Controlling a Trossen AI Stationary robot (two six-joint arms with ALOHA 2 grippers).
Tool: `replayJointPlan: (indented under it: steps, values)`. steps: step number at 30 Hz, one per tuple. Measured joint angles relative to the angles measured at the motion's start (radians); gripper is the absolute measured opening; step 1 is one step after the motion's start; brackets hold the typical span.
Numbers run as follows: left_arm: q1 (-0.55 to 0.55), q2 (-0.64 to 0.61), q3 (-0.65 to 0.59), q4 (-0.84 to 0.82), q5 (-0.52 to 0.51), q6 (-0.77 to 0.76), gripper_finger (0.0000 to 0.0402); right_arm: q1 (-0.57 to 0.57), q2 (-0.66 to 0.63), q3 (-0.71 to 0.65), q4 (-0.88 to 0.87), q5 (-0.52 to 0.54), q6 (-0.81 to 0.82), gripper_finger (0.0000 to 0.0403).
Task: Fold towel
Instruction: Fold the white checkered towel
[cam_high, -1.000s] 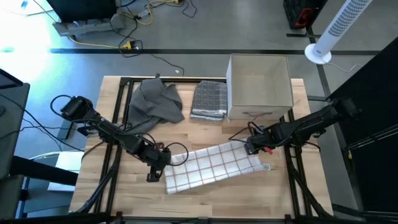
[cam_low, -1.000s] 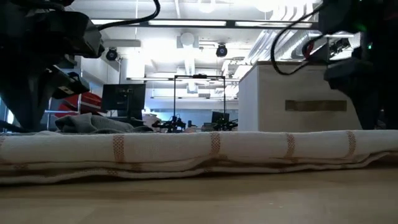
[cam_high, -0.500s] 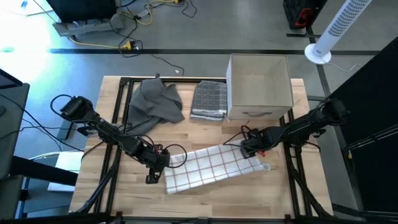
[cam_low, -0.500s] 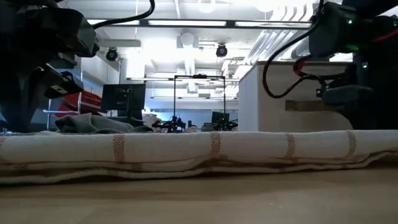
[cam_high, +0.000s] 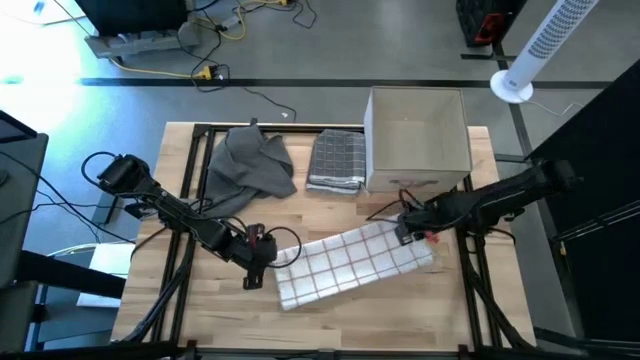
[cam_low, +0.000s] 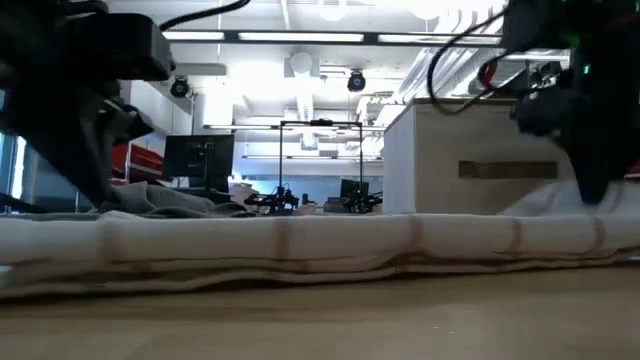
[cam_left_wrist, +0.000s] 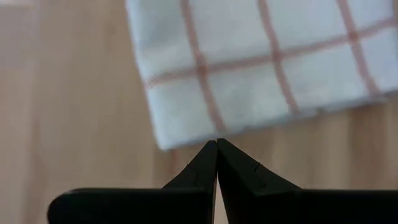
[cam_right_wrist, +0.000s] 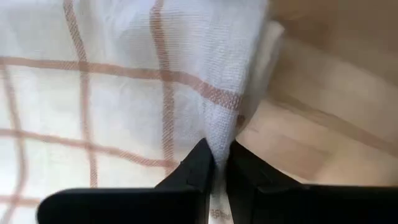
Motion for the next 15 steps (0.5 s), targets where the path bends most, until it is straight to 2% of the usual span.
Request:
replayJointPlan:
  steps: [5, 9, 12, 15]
  values:
    - [0.010, 0.000, 0.000, 0.061, -0.101, 0.005, 0.0003, -0.016, -0.063, 0.126, -0.119, 0.037, -0.032, 0.0017]
    - [0.019, 0.008, 0.000, 0.190, -0.145, 0.051, 0.0008, -0.024, -0.057, 0.194, -0.139, 0.093, -0.050, 0.0017]
    - [0.030, 0.024, 0.000, 0.277, -0.119, 0.075, 0.0031, -0.037, -0.050, 0.218, -0.133, 0.115, -0.071, 0.0017]
    - [0.034, 0.044, 0.000, 0.292, -0.051, 0.008, 0.0069, -0.049, -0.050, 0.220, -0.134, 0.112, -0.080, 0.0017]
